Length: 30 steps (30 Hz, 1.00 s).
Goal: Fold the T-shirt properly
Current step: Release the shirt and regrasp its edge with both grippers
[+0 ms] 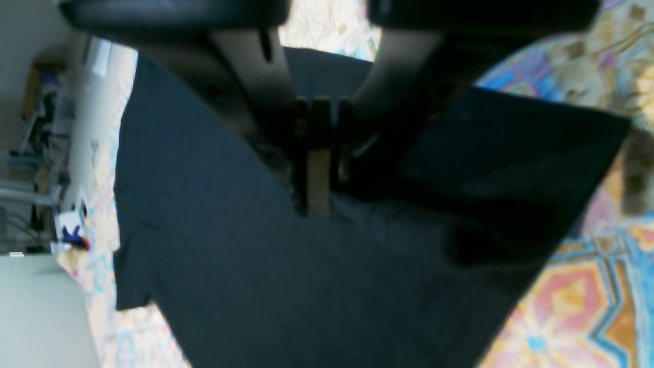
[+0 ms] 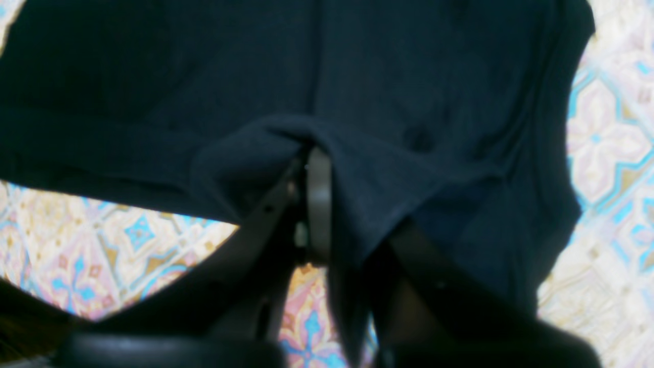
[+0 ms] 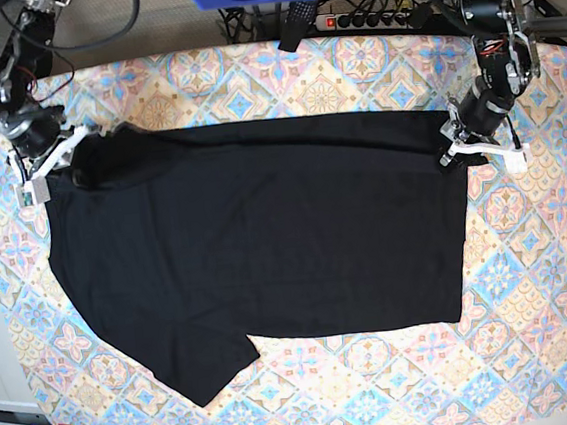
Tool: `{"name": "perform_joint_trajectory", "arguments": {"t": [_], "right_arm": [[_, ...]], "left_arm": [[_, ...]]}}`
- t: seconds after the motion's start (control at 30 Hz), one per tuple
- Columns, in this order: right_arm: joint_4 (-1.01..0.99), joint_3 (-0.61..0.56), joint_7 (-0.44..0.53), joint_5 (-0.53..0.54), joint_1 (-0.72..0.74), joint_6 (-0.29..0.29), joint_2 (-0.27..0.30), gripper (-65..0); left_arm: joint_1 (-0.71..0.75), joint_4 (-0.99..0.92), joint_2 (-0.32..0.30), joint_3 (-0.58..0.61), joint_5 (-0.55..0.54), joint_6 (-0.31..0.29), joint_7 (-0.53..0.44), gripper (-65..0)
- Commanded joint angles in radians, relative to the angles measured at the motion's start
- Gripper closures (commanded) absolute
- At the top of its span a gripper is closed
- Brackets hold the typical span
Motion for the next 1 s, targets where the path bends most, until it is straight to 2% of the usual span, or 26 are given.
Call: {"name": "perform_joint_trajectory", "arguments": {"t": [0.0, 0.33, 0.5, 0.57, 0.67, 0.77, 0.83, 0.97], "right_arm": [[0.001, 0.001, 0.034, 0.030, 0.041, 0.002, 0.014, -0.2], [-0.220, -0.117, 0.040, 0.030, 0.233, 0.002, 0.016, -0.3], [-0.304, -0.129, 0.042, 0.030, 0.297, 0.002, 0.019, -0.9], [-0.323, -0.123, 0.043, 0.028, 0.306, 0.002, 0.019, -3.4], [-0.317, -0.122, 0.043, 0.028, 0.308, 0.002, 0.023, -8.7], [-0.314, -0.122, 0.036, 0.028, 0.305, 0.002, 0.043, -14.6], [-0.304, -0.122, 0.036, 0.028, 0.283, 0.002, 0.051, -17.2], [-0.194, -0.099, 0.042, 0.028, 0.185, 0.002, 0.066, -18.4]], "left_arm": [[-0.026, -0.010, -0.008, -0.003, -0.012, -0.010, -0.013, 0.0], [-0.155, -0.169, -0.013, 0.017, -0.006, -0.010, -0.016, 0.0], [-0.179, -0.178, -0.010, 0.036, 0.055, -0.010, -0.020, -0.6], [-0.179, -0.182, -0.010, 0.037, 0.069, -0.010, -0.020, -4.3], [-0.179, -0.182, -0.010, 0.037, 0.068, -0.009, -0.013, -16.1], [-0.172, -0.175, -0.010, 0.039, 0.063, -0.009, -0.013, -24.4], [-0.144, -0.165, -0.011, 0.033, 0.042, -0.009, -0.011, -25.3], [-0.046, -0.105, -0.043, -0.013, -0.083, -0.009, -0.011, -25.3]]}}
